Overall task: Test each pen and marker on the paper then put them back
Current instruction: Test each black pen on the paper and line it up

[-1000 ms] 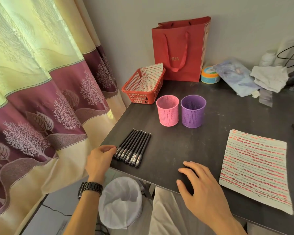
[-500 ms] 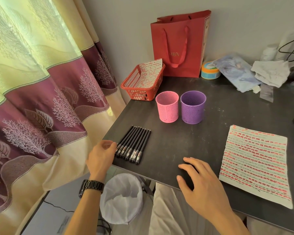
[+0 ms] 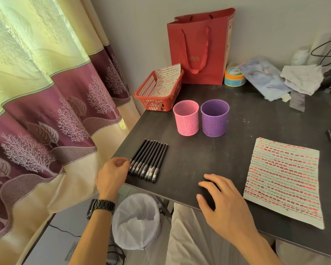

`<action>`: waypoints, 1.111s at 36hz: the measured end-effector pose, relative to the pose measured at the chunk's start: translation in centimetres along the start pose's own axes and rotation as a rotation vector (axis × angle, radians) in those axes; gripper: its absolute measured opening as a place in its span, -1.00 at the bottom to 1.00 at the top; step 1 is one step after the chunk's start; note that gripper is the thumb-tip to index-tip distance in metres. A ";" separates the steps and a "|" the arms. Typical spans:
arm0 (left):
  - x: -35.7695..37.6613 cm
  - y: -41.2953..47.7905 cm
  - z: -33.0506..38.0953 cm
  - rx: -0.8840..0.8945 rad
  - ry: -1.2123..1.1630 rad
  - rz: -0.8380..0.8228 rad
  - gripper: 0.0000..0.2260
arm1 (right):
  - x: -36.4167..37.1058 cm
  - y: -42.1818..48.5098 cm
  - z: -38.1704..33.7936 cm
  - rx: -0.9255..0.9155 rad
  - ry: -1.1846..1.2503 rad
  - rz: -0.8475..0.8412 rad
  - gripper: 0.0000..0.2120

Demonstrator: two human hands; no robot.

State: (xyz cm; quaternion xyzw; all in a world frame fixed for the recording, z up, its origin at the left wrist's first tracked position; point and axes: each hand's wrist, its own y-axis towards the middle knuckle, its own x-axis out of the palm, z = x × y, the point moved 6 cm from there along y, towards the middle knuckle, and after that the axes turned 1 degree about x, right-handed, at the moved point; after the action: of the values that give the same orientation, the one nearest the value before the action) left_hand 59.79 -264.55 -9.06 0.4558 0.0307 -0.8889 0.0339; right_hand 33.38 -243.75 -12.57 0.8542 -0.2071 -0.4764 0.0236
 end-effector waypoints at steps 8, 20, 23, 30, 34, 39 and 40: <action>-0.1 -2.2 3.6 0.260 0.026 0.063 -0.84 | -0.4 0.1 -0.5 0.001 0.019 -0.065 -0.64; 10.6 -13.6 15.8 0.784 -0.096 -0.265 -0.82 | -9.4 -0.7 4.9 0.197 0.385 -0.066 -0.80; 13.7 -15.3 17.8 0.870 -0.066 -0.379 -0.76 | -13.1 -1.7 8.5 0.285 0.387 0.045 -0.84; 18.5 -17.5 19.8 1.050 0.072 -0.444 -0.58 | -18.8 -3.2 16.7 0.524 0.215 0.198 -0.79; 19.1 -17.4 19.3 1.066 0.108 -0.455 -0.58 | -20.5 -2.7 19.7 0.638 0.066 0.272 -0.78; 18.7 -17.5 19.2 1.044 0.065 -0.467 -0.60 | -21.3 -0.2 21.0 0.689 -0.196 0.253 -0.83; 18.7 -17.5 19.2 1.039 0.062 -0.467 -0.61 | -21.4 0.4 21.1 0.697 -0.250 0.240 -0.82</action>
State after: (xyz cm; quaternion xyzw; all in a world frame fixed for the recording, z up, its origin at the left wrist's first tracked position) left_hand 31.85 -249.38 -12.62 0.4194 -0.3099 -0.7574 -0.3930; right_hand 6.05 -232.71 -6.77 0.7160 -0.4563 -0.4717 -0.2378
